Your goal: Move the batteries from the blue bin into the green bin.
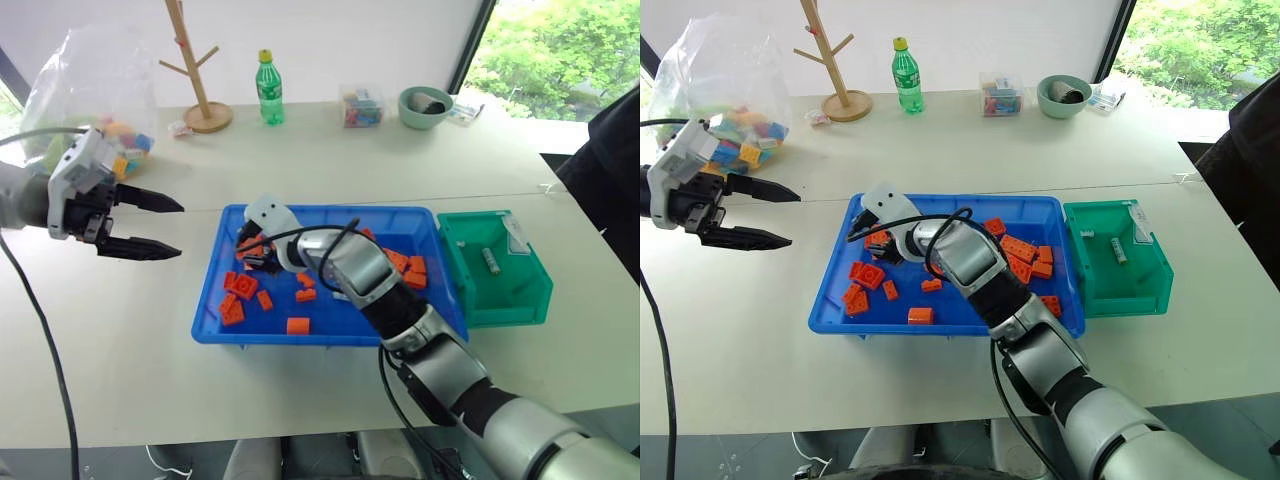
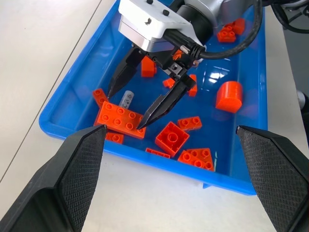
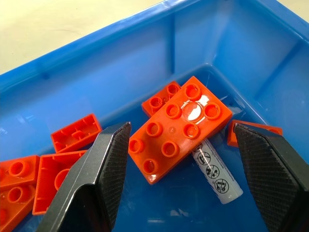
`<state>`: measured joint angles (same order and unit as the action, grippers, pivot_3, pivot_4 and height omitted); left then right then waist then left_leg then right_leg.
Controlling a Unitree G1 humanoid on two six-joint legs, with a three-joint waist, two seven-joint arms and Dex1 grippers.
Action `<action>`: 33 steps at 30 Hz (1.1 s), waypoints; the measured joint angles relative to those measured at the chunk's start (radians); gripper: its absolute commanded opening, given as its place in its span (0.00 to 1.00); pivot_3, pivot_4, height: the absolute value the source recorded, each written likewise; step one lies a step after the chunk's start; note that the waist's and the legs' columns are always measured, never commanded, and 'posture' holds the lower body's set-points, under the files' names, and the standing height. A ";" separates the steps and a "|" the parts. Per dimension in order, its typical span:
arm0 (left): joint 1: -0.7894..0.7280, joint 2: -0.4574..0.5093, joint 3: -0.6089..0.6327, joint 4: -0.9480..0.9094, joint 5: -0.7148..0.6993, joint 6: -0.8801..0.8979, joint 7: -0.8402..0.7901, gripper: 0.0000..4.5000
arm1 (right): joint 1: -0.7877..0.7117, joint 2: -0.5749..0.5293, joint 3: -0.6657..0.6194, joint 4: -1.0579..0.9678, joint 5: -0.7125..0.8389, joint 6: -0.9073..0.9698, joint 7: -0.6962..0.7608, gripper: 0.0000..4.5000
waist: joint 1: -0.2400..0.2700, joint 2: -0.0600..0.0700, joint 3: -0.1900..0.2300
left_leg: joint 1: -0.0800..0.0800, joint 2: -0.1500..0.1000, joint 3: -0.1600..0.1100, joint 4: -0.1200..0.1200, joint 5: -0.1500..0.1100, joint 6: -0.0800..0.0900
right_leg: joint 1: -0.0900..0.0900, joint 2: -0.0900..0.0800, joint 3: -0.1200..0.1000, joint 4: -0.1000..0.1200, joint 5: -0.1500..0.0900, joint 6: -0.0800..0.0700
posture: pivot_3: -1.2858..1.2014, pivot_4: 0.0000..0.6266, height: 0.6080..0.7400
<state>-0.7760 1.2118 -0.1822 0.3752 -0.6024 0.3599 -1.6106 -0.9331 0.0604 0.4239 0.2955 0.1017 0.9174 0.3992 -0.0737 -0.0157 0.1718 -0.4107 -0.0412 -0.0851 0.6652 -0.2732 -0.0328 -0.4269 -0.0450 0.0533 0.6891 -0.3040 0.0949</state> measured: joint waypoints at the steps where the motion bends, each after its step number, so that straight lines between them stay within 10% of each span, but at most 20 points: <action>1: 0.000 0.000 0.000 0.000 0.000 0.000 0.000 1.00 | 0.000 0.001 -0.001 0.008 -0.001 -0.005 0.001 0.77 | 0.000 0.000 0.000 | 0.000 0.000 0.000 0.000 0.000 0.000 | 0.000 0.000 0.000 0.000 0.000 0.000 | 0.52 0.24 0.97; 9: -0.001 -0.001 0.000 0.000 0.001 0.000 0.000 1.00 | 0.000 0.002 -0.049 0.066 -0.001 -0.014 0.002 0.77 | 0.000 0.000 0.000 | 0.000 0.000 0.000 0.000 0.000 0.000 | 0.000 0.000 0.000 0.000 0.000 0.000 | 0.52 0.24 0.97; 18: -0.004 -0.007 0.000 0.001 0.003 0.000 0.000 1.00 | 0.000 0.072 -0.116 0.103 0.016 -0.030 0.005 0.01 | -0.001 0.000 0.000 | 0.000 0.000 0.000 0.000 0.000 0.000 | 0.000 0.000 0.000 0.001 0.000 0.000 | 0.52 0.24 0.97; 33: -0.012 -0.037 0.002 0.024 0.025 -0.006 0.000 1.00 | 0.000 0.053 -0.134 0.093 0.019 -0.030 0.021 0.01 | -0.001 0.000 0.000 | 0.000 0.000 0.000 0.000 0.000 0.000 | 0.000 0.000 0.000 0.001 0.000 0.000 | 0.52 0.24 0.97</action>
<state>-0.7884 1.1753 -0.1804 0.3991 -0.5771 0.3541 -1.6106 -0.9330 0.1134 0.2903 0.3887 0.1205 0.8878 0.4204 -0.0744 -0.0157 0.1718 -0.4106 -0.0412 -0.0850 0.6653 -0.2730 -0.0331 -0.4271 -0.0450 0.0533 0.6900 -0.3040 0.0949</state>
